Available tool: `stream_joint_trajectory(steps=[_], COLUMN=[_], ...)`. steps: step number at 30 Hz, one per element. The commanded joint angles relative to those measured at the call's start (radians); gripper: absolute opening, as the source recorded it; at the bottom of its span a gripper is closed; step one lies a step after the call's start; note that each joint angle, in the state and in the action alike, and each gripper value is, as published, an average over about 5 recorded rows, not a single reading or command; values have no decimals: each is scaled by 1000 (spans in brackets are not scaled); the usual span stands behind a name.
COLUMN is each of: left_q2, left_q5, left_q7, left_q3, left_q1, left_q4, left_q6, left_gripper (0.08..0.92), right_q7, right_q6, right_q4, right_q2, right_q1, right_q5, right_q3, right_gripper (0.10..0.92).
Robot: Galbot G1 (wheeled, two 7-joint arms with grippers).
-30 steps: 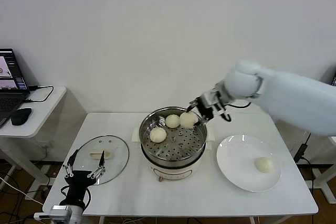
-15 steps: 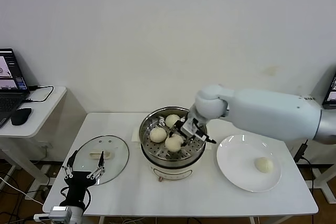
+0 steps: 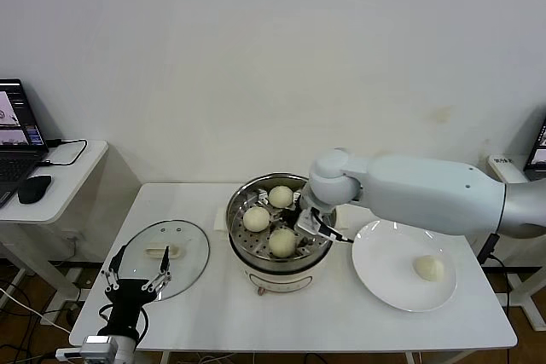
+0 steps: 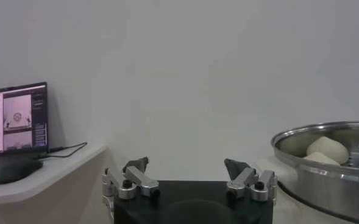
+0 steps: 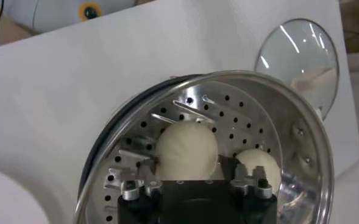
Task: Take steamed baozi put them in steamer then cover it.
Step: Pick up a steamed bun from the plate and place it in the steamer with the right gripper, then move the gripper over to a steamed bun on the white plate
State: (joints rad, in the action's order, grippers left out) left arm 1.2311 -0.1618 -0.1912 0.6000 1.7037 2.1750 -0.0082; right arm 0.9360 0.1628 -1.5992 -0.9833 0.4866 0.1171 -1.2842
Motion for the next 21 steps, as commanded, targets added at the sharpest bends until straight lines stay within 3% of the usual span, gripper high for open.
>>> stream_joint_trajectory(steps=[1,5,12,16,21], left_q2=[-6,-16,-37,-49,-61], left_q5=[-1,-2,-5,-6,-10], left_q7=[1,0,1,1,1], left_q3=[-3,-8,-25,-39,-51], left_q1=[-4,-9,-18,-28,-40], left_q4=[-3,-3,-13,-19,-30], left_q6=[1,2,2,2,2], left_gripper=[823,823,823,823,823], right_q7=[-3,7,78,86,100], right_q6=[16,-80,-416,-502,-476], right_q4=[-18,-42,-112,-144,-154], right_q2=[72,170,435,574,720], right_q1=[69,128,173,108,-30], right_q5=[-42,-145,-304,-296,-195], right_q3=[62,80,109,149,191], right_gripper=[811,822,823,822,823])
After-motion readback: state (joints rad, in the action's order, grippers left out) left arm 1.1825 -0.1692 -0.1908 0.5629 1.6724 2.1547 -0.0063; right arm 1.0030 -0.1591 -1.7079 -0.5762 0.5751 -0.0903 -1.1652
